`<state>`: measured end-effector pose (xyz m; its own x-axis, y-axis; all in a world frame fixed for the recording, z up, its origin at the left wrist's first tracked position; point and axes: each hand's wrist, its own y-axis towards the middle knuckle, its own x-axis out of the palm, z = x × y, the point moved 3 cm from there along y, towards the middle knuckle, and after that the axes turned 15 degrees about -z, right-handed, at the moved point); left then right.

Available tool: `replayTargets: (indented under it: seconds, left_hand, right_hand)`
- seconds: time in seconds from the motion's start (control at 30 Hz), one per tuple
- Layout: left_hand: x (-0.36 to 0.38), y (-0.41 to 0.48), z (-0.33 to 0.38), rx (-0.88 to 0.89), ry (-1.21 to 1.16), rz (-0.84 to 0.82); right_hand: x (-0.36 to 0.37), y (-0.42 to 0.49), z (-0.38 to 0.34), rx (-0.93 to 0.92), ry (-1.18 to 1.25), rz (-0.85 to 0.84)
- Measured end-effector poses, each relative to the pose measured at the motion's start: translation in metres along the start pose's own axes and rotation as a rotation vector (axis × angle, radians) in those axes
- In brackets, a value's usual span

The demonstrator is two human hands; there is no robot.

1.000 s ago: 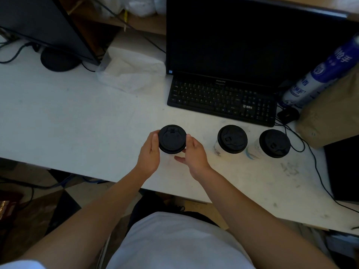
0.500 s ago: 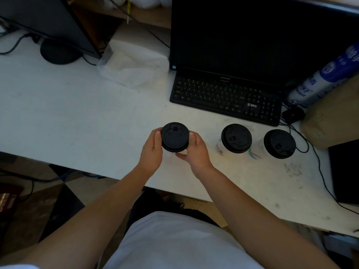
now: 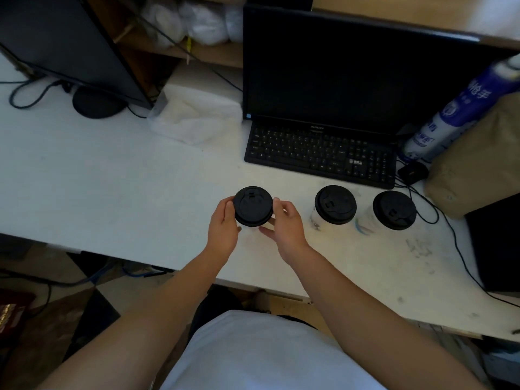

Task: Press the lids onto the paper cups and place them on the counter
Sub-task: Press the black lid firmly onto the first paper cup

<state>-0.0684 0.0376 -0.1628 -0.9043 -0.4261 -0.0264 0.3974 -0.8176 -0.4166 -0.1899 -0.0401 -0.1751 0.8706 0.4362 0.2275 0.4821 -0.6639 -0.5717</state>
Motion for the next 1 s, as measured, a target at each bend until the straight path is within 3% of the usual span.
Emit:
replayTargets:
  seconds: [0.47, 0.77, 1.0]
  left_hand:
    - [0.001, -0.006, -0.006, -0.211, -0.082, 0.122]
    - [-0.005, 0.000, -0.003, -0.246, -0.087, 0.110]
    - [-0.012, 0.005, 0.004, -0.177, 0.077, 0.113]
  right_hand:
    - [-0.005, 0.007, -0.006, -0.047, -0.164, -0.049]
    - [-0.002, 0.002, -0.007, -0.114, -0.111, -0.061]
    - [0.002, 0.006, -0.007, -0.086, -0.118, -0.026]
